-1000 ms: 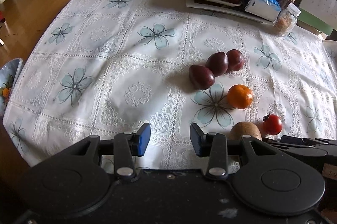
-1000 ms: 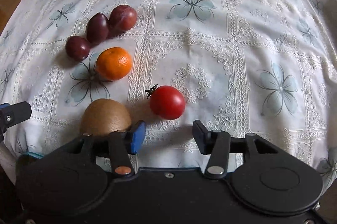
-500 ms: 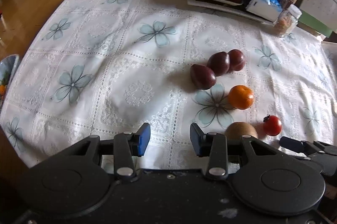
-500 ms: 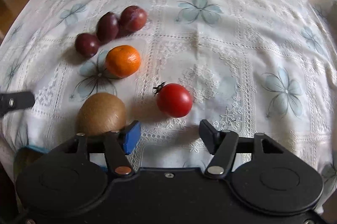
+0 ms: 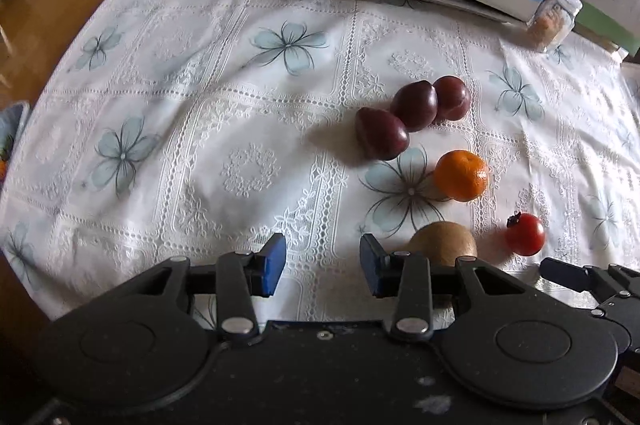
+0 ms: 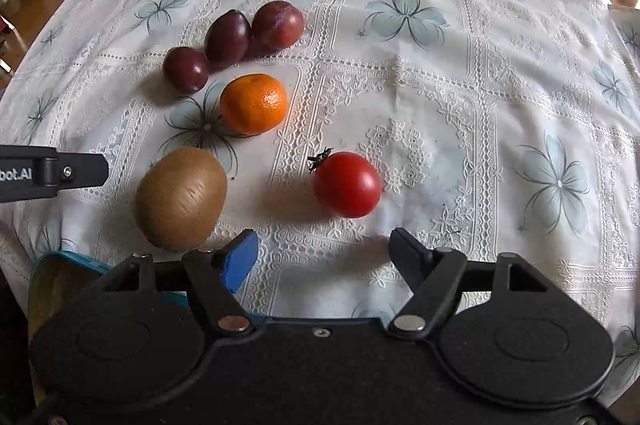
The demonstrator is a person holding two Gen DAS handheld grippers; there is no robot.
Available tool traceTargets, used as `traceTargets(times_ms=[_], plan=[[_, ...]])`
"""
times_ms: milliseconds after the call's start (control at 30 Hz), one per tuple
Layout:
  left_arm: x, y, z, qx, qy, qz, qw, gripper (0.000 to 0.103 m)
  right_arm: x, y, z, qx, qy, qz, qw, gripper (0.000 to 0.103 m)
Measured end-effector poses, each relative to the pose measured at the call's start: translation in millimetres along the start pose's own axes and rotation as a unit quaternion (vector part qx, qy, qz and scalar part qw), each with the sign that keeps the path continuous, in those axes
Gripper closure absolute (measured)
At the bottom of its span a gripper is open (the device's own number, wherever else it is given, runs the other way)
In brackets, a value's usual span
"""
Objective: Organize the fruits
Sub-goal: 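Close left gripper on the dark red plum while right gripper closes on the tomato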
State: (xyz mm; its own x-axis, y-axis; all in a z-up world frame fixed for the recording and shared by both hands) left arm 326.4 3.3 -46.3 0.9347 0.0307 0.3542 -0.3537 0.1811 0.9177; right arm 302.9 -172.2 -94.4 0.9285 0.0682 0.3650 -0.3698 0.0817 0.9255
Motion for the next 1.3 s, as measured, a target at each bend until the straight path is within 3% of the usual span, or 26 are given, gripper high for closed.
traceTargets(times_ms=[133, 200, 267, 467, 833, 1000, 1300], plan=[[12.1, -1.9, 4.8, -0.005, -0.011, 0.005, 0.9999, 0.062, 6.8, -0.1, 9.3, 0.026, -0.037, -0.025, 0.999, 0.032], [22.0, -2.7, 6.6, 0.004, -0.015, 0.015, 0.9998, 0.062, 11.3, 0.9, 18.9, 0.059, -0.070, -0.042, 0.995, 0.043], [30.0, -2.8, 10.1, 0.004, -0.028, 0.027, 0.9992, 0.062, 15.6, 2.6, 32.2, 0.097, -0.117, -0.054, 0.987, 0.045], [44.4, -9.3, 19.4, -0.011, -0.043, 0.042, 0.9981, 0.062, 26.5, 13.5, 49.5, 0.127, -0.182, -0.016, 0.975, 0.044], [59.9, -27.7, 21.1, -0.038, -0.029, 0.026, 0.9985, 0.062, 37.5, 3.6, 28.3, 0.034, -0.138, 0.005, 0.990, 0.043], [69.6, -35.5, 20.6, -0.040, -0.008, 0.025, 0.9989, 0.062, 33.1, -10.4, 31.6, 0.033, -0.147, -0.029, 0.988, 0.044], [75.2, -56.7, 27.2, -0.019, -0.003, 0.015, 0.9997, 0.061, 31.4, -4.3, 30.2, 0.020, -0.140, -0.019, 0.990, 0.052]])
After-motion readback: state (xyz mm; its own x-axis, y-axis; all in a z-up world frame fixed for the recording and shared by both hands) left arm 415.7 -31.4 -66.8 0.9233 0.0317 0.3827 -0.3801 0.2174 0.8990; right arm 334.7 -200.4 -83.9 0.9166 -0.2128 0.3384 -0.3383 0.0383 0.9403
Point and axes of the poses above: each gripper's, at about its wrist camera, not at the fingertips, and y roughly against the way its jaws point, z to its right, x to its top, the point moved 4 cm from there along -y, roughly the way its jaws point, and after that the axes turned 8 degrees about -x, right-handed, at the moved point
